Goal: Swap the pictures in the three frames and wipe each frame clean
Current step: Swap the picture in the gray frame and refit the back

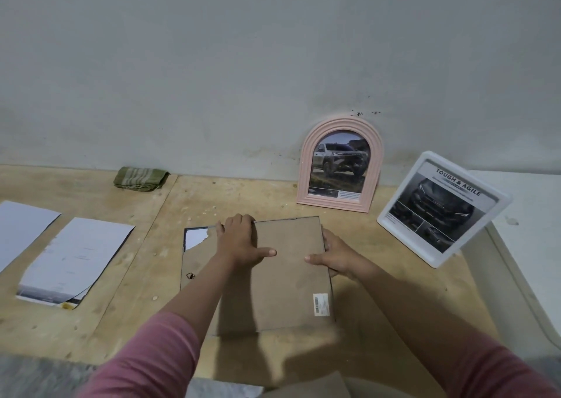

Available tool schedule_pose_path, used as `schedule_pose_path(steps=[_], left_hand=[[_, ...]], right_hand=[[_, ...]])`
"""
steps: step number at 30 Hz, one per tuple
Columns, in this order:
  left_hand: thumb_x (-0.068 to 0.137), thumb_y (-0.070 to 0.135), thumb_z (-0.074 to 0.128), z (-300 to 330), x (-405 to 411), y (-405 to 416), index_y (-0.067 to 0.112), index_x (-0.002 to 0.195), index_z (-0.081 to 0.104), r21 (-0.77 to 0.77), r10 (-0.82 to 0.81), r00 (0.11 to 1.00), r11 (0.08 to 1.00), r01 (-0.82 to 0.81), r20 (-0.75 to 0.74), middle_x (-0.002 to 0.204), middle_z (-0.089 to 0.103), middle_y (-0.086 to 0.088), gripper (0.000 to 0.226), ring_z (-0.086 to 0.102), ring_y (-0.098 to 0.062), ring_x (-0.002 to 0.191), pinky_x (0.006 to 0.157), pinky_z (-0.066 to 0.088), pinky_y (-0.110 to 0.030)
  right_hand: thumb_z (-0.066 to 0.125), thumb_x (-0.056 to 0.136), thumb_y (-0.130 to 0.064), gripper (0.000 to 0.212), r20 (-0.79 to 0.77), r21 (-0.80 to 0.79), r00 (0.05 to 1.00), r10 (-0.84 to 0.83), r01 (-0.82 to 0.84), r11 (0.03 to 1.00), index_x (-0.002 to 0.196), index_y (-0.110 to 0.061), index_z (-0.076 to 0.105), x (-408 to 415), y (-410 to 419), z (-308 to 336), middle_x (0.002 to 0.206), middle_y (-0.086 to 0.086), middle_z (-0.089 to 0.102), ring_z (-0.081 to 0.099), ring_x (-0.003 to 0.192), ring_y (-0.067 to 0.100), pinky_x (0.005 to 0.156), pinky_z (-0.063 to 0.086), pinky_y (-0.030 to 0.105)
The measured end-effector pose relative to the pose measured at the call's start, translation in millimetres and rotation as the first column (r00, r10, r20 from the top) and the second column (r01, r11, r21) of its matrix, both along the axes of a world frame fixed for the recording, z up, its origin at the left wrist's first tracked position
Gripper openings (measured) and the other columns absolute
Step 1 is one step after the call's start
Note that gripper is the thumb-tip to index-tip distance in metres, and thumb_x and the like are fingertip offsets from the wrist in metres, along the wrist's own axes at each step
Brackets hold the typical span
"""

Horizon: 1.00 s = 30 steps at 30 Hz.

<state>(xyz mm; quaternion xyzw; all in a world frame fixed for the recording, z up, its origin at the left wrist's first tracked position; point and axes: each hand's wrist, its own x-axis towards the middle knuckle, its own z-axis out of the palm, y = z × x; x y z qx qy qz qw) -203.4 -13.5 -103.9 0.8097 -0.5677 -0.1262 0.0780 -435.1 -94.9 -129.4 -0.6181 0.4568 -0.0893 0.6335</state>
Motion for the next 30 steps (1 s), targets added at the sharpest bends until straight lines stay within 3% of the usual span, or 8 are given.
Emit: schedule_pose_path(steps=[4, 7, 11, 16, 19, 23, 27, 30], left_hand=[[0.056, 0.075, 0.068, 1, 5, -1, 0.015, 0.123, 0.046, -0.03, 0.019, 1.0, 0.999, -0.019, 0.012, 0.121, 0.05, -0.006, 0.093, 0.041, -0.027, 0.118, 0.108, 0.022, -0.042], [0.064, 0.074, 0.063, -3, 4, 9, 0.013, 0.14, 0.032, -0.031, 0.038, 0.999, 0.999, -0.037, 0.02, 0.139, 0.037, -0.01, 0.102, 0.03, -0.029, 0.133, 0.112, 0.017, -0.052], [0.066, 0.075, 0.062, -3, 13, 47, 0.009, 0.15, 0.006, -0.007, 0.194, 0.98, 0.981, -0.195, -0.043, 0.157, 0.003, -0.015, 0.121, 0.003, -0.033, 0.146, 0.113, 0.006, -0.059], [0.054, 0.071, 0.075, -10, 30, 118, 0.004, 0.149, 0.006, -0.008, 0.456, 0.879, 0.887, -0.461, -0.14, 0.155, 0.005, -0.021, 0.134, 0.008, -0.037, 0.144, 0.112, 0.018, -0.055], [0.055, 0.063, 0.079, -15, 35, 146, 0.0, 0.133, 0.034, 0.064, 0.611, 0.769, 0.789, -0.611, -0.188, 0.137, 0.033, -0.021, 0.11, 0.034, -0.04, 0.128, 0.099, 0.038, -0.05], [0.059, 0.059, 0.08, -30, 45, 150, 0.006, 0.094, 0.054, 0.238, 0.619, 0.708, 0.785, -0.572, -0.339, 0.102, 0.06, -0.014, 0.068, 0.059, -0.034, 0.096, 0.078, 0.05, -0.041], [0.07, 0.039, 0.081, -34, 54, 148, 0.002, 0.094, 0.054, 0.19, 0.57, 0.58, 0.789, -0.584, -0.582, 0.089, 0.061, -0.011, 0.051, 0.061, -0.031, 0.087, 0.067, 0.045, -0.033], [0.09, 0.031, 0.061, -19, 55, 147, 0.004, 0.087, 0.052, 0.037, 0.422, 0.511, 0.797, -0.603, -0.749, 0.076, 0.055, -0.008, 0.028, 0.053, -0.025, 0.075, 0.059, 0.038, -0.031]], right_hand=[[0.082, 0.062, -0.004, 0.091, -0.047, 0.048, 0.995, 0.085, -0.083, 0.995, 0.133, -0.029, 0.031, -11, 11, -5, 0.121, 0.004, 0.058, 0.061, 0.106, 0.026, 0.064, 0.059, 0.039], [0.076, 0.068, 0.009, 0.074, -0.014, -0.008, 1.0, -0.027, 0.027, 1.0, 0.129, -0.012, 0.039, -10, 21, -4, 0.118, 0.008, 0.059, 0.062, 0.098, 0.018, 0.069, 0.056, 0.023], [0.077, 0.067, 0.007, 0.065, -0.042, -0.073, 0.996, -0.077, 0.074, 0.995, 0.12, -0.012, 0.045, -8, 29, 2, 0.113, 0.005, 0.06, 0.062, 0.096, 0.013, 0.074, 0.055, 0.024], [0.078, 0.067, 0.001, 0.058, -0.147, -0.177, 0.978, -0.15, 0.123, 0.976, 0.115, -0.013, 0.048, -1, 41, 8, 0.11, 0.006, 0.06, 0.06, 0.099, 0.021, 0.078, 0.051, 0.029], [0.074, 0.071, 0.001, 0.048, -0.184, -0.22, 0.946, -0.267, 0.225, 0.949, 0.112, -0.009, 0.05, 7, 54, 5, 0.103, 0.005, 0.059, 0.059, 0.091, 0.021, 0.075, 0.049, 0.03], [0.065, 0.074, 0.003, 0.038, -0.215, -0.242, 0.896, -0.39, 0.338, 0.91, 0.106, -0.011, 0.051, 17, 70, -5, 0.101, 0.01, 0.062, 0.061, 0.088, 0.024, 0.077, 0.053, 0.036], [0.054, 0.073, 0.004, 0.034, -0.154, -0.311, 0.857, -0.492, 0.431, 0.847, 0.103, -0.012, 0.051, 23, 85, -1, 0.097, 0.008, 0.063, 0.061, 0.084, 0.026, 0.068, 0.05, 0.033], [0.054, 0.074, 0.005, 0.039, -0.115, -0.331, 0.837, -0.535, 0.475, 0.815, 0.11, -0.011, 0.051, 27, 89, 5, 0.101, 0.007, 0.062, 0.06, 0.087, 0.023, 0.069, 0.044, 0.025]])
